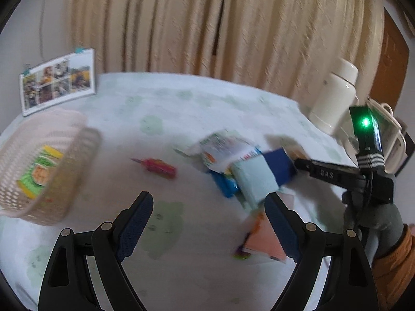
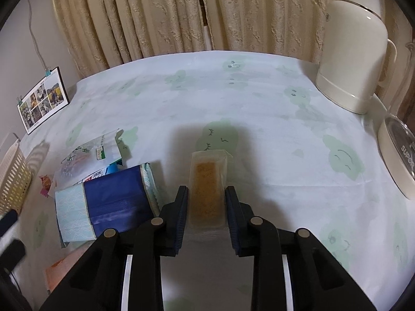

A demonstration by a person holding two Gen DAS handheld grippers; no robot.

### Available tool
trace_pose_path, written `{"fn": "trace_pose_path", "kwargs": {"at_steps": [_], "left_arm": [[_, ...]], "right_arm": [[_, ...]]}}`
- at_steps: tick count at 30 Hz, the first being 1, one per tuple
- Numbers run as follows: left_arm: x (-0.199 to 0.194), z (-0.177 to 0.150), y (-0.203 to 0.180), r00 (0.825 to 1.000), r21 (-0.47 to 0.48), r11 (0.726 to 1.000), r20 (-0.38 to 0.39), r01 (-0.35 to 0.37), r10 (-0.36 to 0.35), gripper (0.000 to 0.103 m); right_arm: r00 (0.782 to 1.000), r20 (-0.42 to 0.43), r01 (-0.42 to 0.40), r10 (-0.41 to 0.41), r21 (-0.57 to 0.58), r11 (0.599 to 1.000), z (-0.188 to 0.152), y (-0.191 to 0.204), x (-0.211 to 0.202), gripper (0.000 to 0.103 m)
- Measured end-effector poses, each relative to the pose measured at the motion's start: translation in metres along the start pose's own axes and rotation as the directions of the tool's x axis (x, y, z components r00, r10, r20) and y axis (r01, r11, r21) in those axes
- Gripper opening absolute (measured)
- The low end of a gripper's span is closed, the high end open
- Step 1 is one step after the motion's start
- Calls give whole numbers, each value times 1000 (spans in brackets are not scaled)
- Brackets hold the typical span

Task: Organize snacks
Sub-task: 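Close the left tool on the long pink packet while the right tool holds the cake tray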

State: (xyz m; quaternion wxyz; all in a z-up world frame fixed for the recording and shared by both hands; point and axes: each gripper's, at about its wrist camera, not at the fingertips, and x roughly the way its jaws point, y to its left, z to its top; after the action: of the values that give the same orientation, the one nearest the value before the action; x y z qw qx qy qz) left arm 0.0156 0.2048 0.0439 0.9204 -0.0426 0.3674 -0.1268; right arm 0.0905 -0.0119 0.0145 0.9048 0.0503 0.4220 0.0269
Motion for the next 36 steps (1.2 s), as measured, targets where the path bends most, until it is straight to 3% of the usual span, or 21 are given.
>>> {"fn": "trace_pose_path", "kwargs": {"at_steps": [8, 13, 18, 21, 23, 26, 36], "left_arm": [[23, -10, -32, 986, 85, 989, -130, 119, -107, 88], [34, -17, -49, 980, 154, 980, -172, 129, -102, 88], [44, -16, -48, 974, 133, 981, -196, 143, -115, 88], [45, -15, -48, 975, 132, 981, -188, 141, -115, 79], [45, -14, -49, 976, 140, 980, -185, 141, -114, 59], [44, -14, -49, 973, 139, 976, -183, 167, -140, 45], [33, -19, -44, 976, 94, 981, -155, 168, -152, 39]], "right_arm": [[1000, -2, 8, -8, 28, 1000, 0, -7, -2, 26], [1000, -2, 7, -7, 28, 1000, -1, -8, -2, 26], [1000, -1, 0, 0, 40, 999, -2, -10, -4, 26], [1000, -1, -1, 1, 44, 999, -2, -10, -4, 26], [1000, 1, -3, 3, 48, 999, -2, -10, -5, 26], [1000, 5, -5, 5, 54, 999, -3, -11, -7, 26], [999, 31, -19, 17, 74, 997, -3, -14, -16, 26]]}}
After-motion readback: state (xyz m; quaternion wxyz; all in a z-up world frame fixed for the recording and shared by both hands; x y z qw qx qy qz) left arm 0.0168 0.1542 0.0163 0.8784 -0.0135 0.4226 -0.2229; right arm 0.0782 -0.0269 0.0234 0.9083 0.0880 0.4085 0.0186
